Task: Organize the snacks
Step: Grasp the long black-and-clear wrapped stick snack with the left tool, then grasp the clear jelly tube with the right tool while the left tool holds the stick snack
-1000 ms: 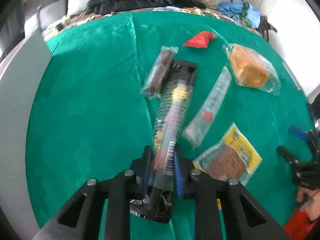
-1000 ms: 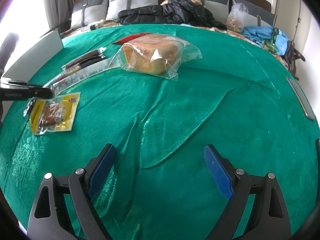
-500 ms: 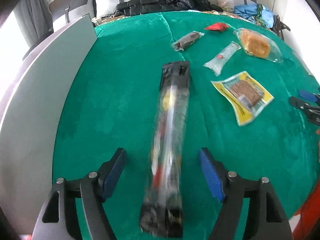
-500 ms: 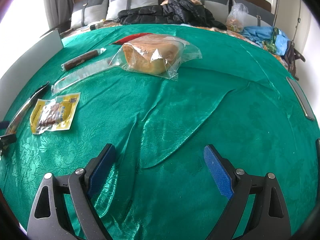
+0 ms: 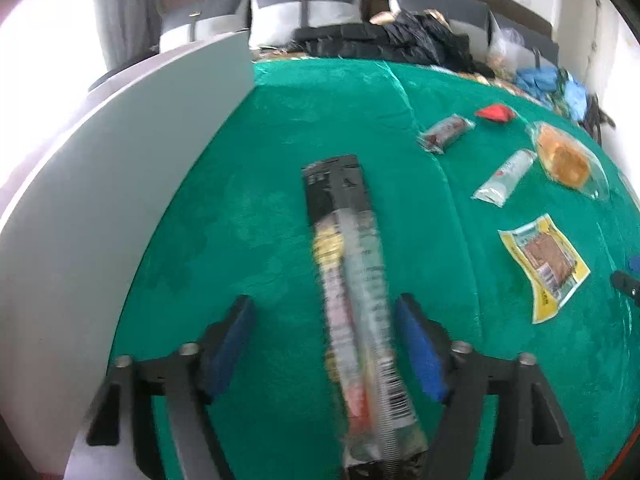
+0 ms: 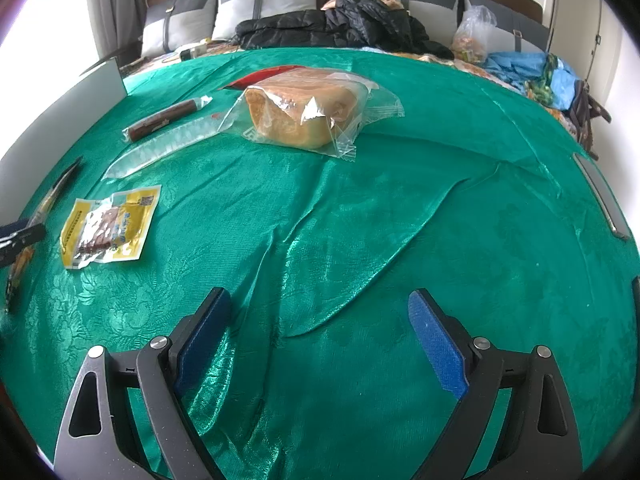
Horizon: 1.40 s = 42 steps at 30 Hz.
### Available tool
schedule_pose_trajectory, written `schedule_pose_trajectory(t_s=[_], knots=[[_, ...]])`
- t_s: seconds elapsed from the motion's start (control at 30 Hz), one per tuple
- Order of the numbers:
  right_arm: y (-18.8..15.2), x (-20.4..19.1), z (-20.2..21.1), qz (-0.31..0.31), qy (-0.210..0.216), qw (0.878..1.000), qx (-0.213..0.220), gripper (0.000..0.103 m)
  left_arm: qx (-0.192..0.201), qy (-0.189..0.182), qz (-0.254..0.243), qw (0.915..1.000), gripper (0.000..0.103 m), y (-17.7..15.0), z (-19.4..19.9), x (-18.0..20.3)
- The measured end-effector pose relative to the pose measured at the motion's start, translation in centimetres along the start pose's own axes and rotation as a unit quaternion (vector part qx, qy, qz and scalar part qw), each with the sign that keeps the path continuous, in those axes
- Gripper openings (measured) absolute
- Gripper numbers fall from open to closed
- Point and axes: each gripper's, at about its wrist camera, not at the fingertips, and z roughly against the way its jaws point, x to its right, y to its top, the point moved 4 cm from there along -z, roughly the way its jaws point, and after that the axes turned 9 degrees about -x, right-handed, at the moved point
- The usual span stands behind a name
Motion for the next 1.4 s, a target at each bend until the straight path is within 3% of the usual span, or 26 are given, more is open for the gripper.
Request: schedule_pose_trajectory(t_s=[0.17,0.23,0.37,0.5,0.67,0.73,0.8,0.9,1.0,1.23,1.4], knots=[[0.2,0.0,0.0,-0.006,-0.004,1.000,-0.011,0.093,-0.006,-0.011,-0.019,0.9997,0.092,-0.1,-0.1,0.4],[1.4,-0.4,-0.2,-0.028,0.002,0.997,-0.068,0.091,-0.009,-0.014,-0.025,0.9995,0.095,-0.2,-0.1,0.6],[6.2,-3.3,2.3,-0.141,0.133,0.981,-0.027,0.091,-0.015,-0.017,-0.031,0.9993,0.100,-0.3,-0.1,0.9],[11.1,-7.8,0.1,-0.162,0.167,0.971,-0.063,0.091,-0.015,-0.022,-0.033,0.9991,0.100,-0.5,0.0,0.9],[14.4,-11.1,-6.1,-0.176,0.102,0.968,-0.149,0.088,-0.013,-0.027,-0.031,0.9991,0.100,-0.5,0.0,0.8],[14.9,-11.7,-6.2,-0.162,0.070,0.974,-0.141,0.071,-0.013,-0.027,-0.031,0.9991,0.101,-0.6,0.1,0.8],[15.3,-12.6,-6.5,-0.120,0.023,0.981,-0.149,0.042,-0.014,-0.026,-0.033,0.9990,0.101,-0.5,0.0,0.9],[15.7,-13.2,-6.3,-0.063,0.011,0.986,-0.157,0.020,-0.015,-0.025,-0.034,0.9990,0.101,-0.6,0.0,0.9],[15.5,-12.6,-4.8,-0.032,0.047,0.986,-0.158,0.018,-0.012,-0.032,-0.030,0.9990,0.101,-0.6,0.1,0.8],[12.7,-7.6,1.8,0.029,0.054,0.989,-0.137,0.018,-0.013,-0.029,-0.032,0.9990,0.101,-0.6,0.0,0.8],[6.8,-3.7,1.6,0.037,0.032,0.982,-0.185,0.019,-0.018,-0.028,-0.042,0.9985,0.101,-0.5,0.0,1.0]])
